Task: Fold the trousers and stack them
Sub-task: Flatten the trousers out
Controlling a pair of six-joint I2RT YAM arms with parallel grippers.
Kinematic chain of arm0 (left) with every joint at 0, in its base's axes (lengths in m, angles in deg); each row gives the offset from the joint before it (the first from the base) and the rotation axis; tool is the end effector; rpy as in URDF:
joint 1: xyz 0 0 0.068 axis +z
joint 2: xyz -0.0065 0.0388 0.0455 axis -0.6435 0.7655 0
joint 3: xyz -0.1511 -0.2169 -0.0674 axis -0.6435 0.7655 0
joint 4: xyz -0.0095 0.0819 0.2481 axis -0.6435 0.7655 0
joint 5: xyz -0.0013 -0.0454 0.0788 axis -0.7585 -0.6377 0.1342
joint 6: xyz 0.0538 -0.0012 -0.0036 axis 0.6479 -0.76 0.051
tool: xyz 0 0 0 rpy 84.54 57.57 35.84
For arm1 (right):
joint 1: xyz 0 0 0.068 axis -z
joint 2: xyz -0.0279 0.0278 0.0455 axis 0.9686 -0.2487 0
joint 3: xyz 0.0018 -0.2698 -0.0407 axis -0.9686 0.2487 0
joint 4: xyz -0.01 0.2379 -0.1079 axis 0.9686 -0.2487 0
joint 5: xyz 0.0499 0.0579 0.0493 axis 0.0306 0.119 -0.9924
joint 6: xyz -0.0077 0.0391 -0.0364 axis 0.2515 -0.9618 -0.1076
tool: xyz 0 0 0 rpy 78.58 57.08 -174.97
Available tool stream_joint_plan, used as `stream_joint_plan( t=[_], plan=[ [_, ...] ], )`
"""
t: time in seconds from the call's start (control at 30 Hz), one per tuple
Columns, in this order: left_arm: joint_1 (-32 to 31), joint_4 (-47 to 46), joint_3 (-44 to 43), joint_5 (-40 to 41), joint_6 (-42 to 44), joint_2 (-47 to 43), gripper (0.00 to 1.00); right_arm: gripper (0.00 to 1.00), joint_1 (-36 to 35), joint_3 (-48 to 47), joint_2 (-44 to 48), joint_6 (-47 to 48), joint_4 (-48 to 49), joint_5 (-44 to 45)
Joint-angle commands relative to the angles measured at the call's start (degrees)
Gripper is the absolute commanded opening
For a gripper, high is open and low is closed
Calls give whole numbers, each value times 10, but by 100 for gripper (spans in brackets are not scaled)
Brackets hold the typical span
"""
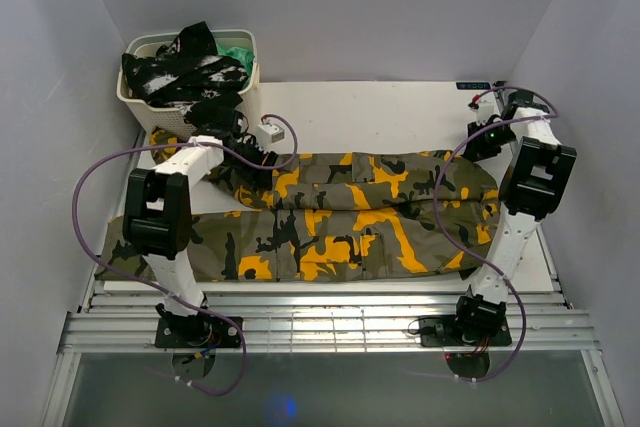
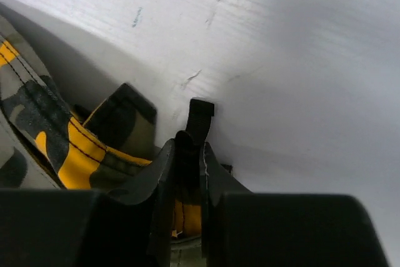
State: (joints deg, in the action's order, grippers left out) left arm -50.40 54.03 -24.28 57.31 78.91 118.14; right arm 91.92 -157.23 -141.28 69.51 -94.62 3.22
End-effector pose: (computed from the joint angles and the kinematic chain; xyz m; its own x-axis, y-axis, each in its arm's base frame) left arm 0.3596 -0.0836 0.2127 -0.6109 0.5388 -0.5801 0.7465 0.6361 -0.1953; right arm 0.4653 -0.1202 0.1666 -0.8256 -0.2793 -0.4903 -0.4034 0.8997 0.1668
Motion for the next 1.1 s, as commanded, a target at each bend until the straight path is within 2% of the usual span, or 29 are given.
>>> stream_joint_plan(
  t=[0.0,0.03,0.27,0.33,0.47,0.67,0.73,0.87,0.93,1.03,1.07],
  plan=[
    [0,-17,4,89,-48,35,62,10,7,23,55,-8,-33,-52],
    [-1,-18,6,100,-53,45,61,8,13,24,66,-14,-33,-55],
    [16,-35,45,185,-96,78,41,8,61,15,206,-78,-14,-77],
    [30,-33,54,199,-106,87,35,8,68,55,275,-100,14,-65],
    [51,-30,69,202,-113,92,29,8,65,183,432,-141,157,14],
    [57,-32,87,181,-103,76,27,8,-9,334,542,-111,203,53],
    [57,-30,86,173,-105,70,28,8,-42,392,557,-110,238,94],
    [58,-31,86,163,-109,56,29,8,-57,439,564,-130,327,186],
    [60,-39,87,163,-117,48,28,8,-57,441,548,-134,399,238],
    [74,-59,83,142,-135,15,29,8,-53,434,498,-113,505,360],
    [80,-62,80,128,-138,3,29,8,-49,429,468,-108,523,369]
  ],
)
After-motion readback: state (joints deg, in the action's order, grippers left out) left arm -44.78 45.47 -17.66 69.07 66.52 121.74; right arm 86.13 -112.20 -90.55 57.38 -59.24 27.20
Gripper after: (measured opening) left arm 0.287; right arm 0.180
